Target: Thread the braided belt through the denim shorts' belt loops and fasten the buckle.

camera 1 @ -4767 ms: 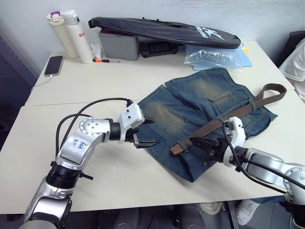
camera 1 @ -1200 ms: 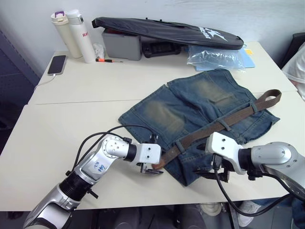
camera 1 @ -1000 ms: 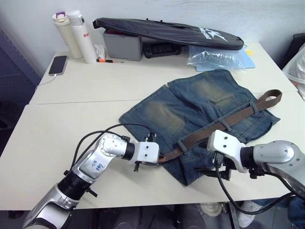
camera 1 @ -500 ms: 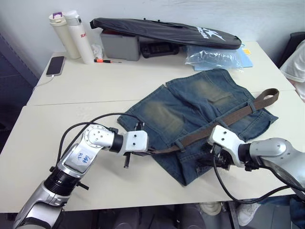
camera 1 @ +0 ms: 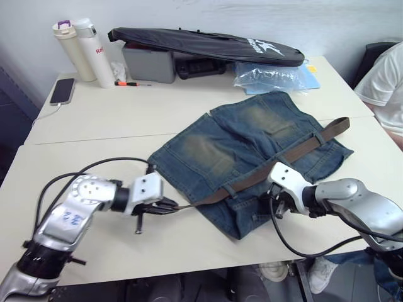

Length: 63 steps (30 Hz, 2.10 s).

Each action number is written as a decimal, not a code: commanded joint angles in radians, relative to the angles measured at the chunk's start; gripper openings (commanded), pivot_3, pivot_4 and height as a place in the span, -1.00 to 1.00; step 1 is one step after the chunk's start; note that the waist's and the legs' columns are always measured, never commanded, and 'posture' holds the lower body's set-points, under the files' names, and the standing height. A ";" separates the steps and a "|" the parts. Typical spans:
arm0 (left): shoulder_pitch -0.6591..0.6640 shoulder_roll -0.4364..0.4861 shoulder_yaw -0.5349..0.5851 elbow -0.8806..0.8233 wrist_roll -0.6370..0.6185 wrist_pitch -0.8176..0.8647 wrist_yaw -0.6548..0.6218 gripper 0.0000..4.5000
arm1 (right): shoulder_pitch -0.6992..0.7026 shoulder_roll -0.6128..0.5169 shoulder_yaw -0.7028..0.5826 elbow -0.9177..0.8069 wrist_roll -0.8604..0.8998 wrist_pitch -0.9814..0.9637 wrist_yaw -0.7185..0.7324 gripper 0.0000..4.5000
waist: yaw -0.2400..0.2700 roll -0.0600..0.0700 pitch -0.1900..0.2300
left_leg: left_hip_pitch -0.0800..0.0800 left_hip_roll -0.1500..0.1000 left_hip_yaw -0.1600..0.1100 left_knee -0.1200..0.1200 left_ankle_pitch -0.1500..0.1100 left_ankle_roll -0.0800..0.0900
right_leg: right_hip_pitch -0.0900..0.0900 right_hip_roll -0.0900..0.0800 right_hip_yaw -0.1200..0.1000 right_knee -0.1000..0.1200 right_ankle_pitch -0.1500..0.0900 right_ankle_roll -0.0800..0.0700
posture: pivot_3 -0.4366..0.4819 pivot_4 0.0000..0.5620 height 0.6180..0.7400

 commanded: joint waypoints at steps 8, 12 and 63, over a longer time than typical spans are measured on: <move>0.312 0.276 0.356 0.187 -0.061 -0.016 -0.210 -1.00 | -0.074 0.042 0.105 0.084 -0.081 -0.012 0.032 -0.97 | -0.003 -0.005 -0.003 | 0.008 0.011 0.005 -0.002 -0.004 -0.006 | -0.001 0.009 0.000 0.006 -0.009 -0.022 | -0.05 -0.47 1.00; 0.403 0.339 0.419 0.251 -0.023 -0.023 -0.234 -1.00 | -0.106 0.057 0.126 0.092 -0.091 -0.017 0.054 -0.97 | -0.016 -0.005 -0.003 | 0.008 0.013 0.005 -0.003 -0.004 -0.006 | -0.003 0.010 0.000 0.008 -0.010 -0.024 | -0.05 -0.47 1.00; -0.502 -0.146 -0.185 0.046 -0.259 0.322 -0.036 1.00 | 0.051 -0.108 -0.577 -0.225 0.329 0.329 0.113 0.99 | 0.024 0.005 0.009 | 0.005 0.012 0.019 -0.003 -0.006 -0.006 | -0.008 0.012 0.012 0.004 0.002 -0.001 | -0.05 -0.47 1.00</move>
